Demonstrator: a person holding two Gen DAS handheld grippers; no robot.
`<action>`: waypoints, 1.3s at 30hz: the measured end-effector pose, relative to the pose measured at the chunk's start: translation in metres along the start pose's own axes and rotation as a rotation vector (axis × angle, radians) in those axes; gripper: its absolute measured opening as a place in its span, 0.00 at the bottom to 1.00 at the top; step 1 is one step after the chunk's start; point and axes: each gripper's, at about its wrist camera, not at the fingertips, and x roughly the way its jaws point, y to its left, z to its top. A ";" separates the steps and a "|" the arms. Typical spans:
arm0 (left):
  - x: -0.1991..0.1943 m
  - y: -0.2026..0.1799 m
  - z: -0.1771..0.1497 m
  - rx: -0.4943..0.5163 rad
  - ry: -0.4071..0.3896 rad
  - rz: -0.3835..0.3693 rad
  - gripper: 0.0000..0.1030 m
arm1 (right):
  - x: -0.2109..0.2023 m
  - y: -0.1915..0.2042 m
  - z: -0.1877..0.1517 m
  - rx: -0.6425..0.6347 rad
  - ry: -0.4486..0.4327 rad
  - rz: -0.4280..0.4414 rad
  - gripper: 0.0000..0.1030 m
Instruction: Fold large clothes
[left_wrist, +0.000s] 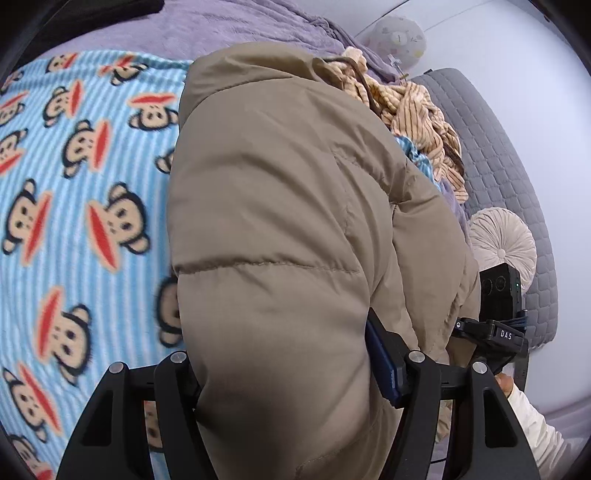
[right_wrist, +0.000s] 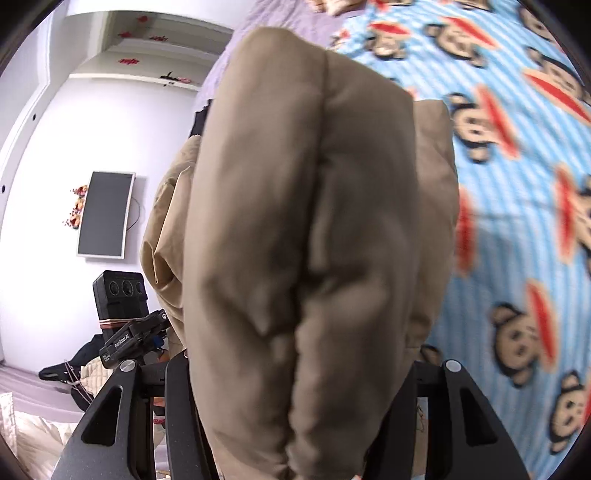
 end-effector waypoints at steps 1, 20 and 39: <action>-0.013 0.013 0.007 0.000 -0.018 0.020 0.66 | 0.015 0.011 0.003 -0.011 0.003 0.012 0.54; -0.075 0.127 0.048 0.021 -0.259 0.406 0.81 | 0.152 0.072 0.047 -0.094 0.013 -0.285 0.65; 0.053 0.065 0.114 0.170 -0.166 0.659 0.84 | 0.176 0.120 -0.024 -0.531 0.053 -0.561 0.26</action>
